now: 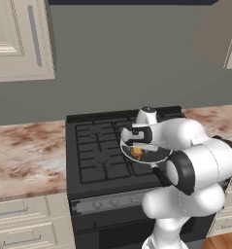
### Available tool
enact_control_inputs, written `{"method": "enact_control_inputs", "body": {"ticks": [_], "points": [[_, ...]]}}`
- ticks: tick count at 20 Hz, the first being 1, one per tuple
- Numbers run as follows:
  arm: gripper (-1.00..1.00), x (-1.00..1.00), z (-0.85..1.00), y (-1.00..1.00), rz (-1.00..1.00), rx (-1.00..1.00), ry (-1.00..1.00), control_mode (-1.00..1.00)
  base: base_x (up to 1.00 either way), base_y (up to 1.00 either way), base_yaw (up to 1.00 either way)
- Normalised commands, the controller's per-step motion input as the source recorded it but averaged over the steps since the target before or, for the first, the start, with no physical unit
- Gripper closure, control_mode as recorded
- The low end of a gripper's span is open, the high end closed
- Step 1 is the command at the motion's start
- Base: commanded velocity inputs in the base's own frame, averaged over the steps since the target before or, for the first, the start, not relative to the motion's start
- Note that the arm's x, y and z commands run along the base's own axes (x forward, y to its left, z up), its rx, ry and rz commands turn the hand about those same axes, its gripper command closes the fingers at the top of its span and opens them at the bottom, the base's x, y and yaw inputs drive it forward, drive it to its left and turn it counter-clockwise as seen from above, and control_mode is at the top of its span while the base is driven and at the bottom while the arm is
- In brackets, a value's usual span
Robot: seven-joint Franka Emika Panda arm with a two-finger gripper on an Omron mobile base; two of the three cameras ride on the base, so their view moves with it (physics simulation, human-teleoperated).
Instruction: Take the chicken drumsticks from the pan and place one on each plate on the dining counter.
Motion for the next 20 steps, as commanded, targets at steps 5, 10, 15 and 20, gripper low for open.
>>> {"method": "enact_control_inputs", "body": {"ticks": [5, 10, 15, 20], "points": [[-1.0, 0.1, -0.02, -0.01, 0.0, 0.04, 0.0, -1.0, 0.0, 0.0, 0.0], [-1.0, -0.13, -0.13, 0.0, 0.0, 0.04, 0.0, -1.0, 0.0, 0.0, 0.0], [-1.0, -0.08, -0.16, 0.0, 0.0, 0.0, 0.0, -1.0, 0.0, 0.0, 0.0], [1.0, 0.0, -0.04, 0.0, 0.0, 0.0, 0.0, -1.0, 0.0, 0.0, 0.0]]}}
